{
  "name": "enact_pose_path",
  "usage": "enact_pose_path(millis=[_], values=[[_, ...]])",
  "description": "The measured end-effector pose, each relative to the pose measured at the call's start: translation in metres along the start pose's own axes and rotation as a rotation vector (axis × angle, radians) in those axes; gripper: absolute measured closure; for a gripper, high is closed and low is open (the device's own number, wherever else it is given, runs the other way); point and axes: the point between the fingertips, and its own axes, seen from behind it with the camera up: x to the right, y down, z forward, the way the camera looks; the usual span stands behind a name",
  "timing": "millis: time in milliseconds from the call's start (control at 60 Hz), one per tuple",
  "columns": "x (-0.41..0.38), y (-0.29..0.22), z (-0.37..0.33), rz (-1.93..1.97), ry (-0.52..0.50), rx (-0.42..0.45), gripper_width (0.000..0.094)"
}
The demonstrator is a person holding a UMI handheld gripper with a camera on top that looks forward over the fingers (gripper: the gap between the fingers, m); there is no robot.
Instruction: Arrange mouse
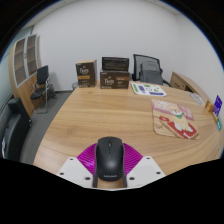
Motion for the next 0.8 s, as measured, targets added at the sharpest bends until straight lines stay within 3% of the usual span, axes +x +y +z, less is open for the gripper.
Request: enact_pose_path(millis=[133,267,450,667,800], values=[[0.028,-0.053,-0.022,0.010,0.014,0.072,0.0601],[0.092,-0.121,-0.036,0.025,0.089,0.181,0.0599],[0.197,-0.168,-0.022,0.089,0.196,0.215,0.0601],[0.281,-0.130,0.040,0.128,0.258,0.121,0.0603],[0.289,-0.091,0.079,0.121,0.233,0.065,0.0603]])
